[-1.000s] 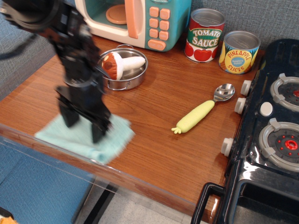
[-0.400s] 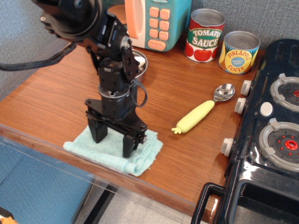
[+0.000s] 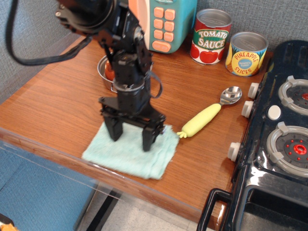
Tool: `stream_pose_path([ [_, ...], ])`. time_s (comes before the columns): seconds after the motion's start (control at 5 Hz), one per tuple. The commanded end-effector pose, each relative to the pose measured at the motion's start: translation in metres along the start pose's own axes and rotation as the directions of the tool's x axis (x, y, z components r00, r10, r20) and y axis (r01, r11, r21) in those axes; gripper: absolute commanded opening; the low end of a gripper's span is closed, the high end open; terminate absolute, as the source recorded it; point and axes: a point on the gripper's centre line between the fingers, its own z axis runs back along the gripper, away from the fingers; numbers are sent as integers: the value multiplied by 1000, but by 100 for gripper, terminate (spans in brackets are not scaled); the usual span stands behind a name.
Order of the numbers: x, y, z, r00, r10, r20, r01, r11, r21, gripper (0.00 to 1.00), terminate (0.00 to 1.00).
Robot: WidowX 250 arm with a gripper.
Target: Move the towel until it touches the corn.
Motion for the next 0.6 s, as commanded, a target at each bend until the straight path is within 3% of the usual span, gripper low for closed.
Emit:
stream_pose_path([
  [0.0,28,-27,6,995,-80,52,82,996,-38,100,0],
  [0.2,27,-26,15,992,-107,61,106,994,21,100,0],
  [0.4,32,-25,41,989,-111,103,102,991,91,100,0],
])
